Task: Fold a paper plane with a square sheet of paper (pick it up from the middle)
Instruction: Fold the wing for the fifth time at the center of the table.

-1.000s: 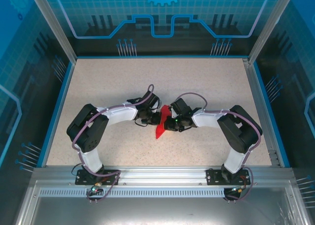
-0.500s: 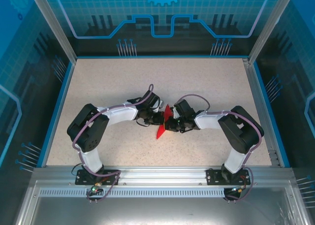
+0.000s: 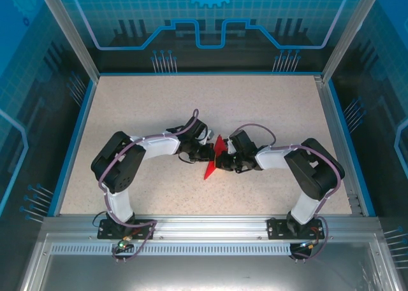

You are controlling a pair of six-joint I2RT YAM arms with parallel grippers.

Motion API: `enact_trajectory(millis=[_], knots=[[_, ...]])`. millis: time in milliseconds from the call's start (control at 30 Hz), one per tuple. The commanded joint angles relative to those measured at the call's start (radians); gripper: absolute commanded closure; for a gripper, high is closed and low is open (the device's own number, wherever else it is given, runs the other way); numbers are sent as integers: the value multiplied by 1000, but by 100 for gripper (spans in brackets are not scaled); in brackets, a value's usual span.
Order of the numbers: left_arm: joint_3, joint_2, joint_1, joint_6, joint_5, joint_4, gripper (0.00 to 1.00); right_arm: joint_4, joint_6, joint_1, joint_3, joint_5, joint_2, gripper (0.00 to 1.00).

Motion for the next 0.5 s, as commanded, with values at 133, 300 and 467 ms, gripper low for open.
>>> enact_trajectory(millis=[133,300,467], knots=[[-23,60,22,-15,-18,24,96,-45,-8,-14,-40,48,-6,94],[-17,60,22,-8,-14,18,96,-32,15,-20,-35,27,-24,93],[-24,55,24,5,-19,8,96,-55,16,-27,-17,20,-52,93]])
